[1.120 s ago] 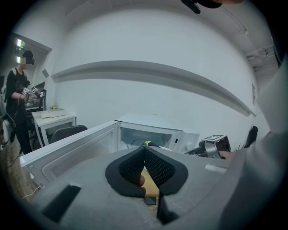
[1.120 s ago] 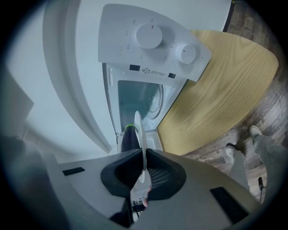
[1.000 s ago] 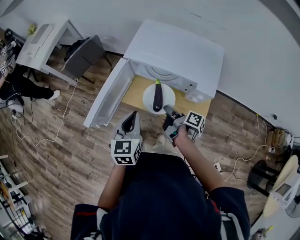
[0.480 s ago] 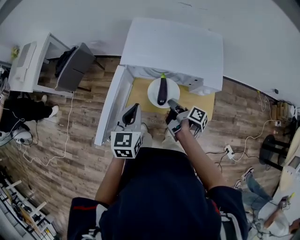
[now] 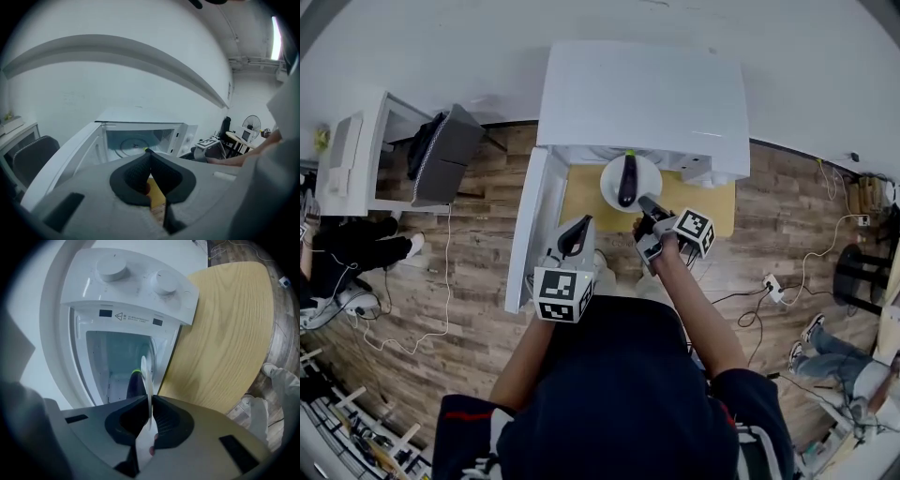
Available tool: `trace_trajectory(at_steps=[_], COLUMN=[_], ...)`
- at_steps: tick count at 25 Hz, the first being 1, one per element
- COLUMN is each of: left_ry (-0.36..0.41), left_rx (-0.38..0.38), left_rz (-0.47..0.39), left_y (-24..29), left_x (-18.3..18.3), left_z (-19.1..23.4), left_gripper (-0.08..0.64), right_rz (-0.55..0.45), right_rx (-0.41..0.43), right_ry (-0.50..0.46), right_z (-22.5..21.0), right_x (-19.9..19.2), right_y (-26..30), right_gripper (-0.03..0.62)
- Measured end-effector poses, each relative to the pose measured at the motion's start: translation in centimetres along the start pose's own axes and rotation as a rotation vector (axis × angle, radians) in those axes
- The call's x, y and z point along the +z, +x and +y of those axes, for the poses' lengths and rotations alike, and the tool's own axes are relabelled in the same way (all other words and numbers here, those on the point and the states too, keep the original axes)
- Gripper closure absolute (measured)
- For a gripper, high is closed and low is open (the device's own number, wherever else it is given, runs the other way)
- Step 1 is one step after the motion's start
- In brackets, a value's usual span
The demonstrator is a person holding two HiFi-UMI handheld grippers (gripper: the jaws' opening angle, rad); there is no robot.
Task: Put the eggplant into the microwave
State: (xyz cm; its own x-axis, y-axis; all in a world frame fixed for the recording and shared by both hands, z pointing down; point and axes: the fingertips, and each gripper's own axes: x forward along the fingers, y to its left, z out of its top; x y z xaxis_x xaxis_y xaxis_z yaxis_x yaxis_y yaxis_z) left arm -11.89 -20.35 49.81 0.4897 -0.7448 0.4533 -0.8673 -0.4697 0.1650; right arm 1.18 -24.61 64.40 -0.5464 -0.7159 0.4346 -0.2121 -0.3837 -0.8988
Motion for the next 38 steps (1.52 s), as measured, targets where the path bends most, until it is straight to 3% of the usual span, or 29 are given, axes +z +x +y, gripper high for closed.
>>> trace_trajectory(at_steps=[17, 38], left_ry=[0.025, 0.003], left_rx=[-0.116, -0.133], left_rz=[0.077, 0.108], left_y=[1.7, 3.2], left_x=[-1.6, -1.7], left_z=[0.5, 1.3], left_gripper=[0.546, 0.546], right_rz=[-0.084, -0.101], right_rx=[-0.040, -0.063], right_ry=[0.029, 0.029], right_z=[-1.4, -1.0], right_x=[1.7, 3.6], right_y=[3.6, 7.2], right_gripper=[0.569, 0.569])
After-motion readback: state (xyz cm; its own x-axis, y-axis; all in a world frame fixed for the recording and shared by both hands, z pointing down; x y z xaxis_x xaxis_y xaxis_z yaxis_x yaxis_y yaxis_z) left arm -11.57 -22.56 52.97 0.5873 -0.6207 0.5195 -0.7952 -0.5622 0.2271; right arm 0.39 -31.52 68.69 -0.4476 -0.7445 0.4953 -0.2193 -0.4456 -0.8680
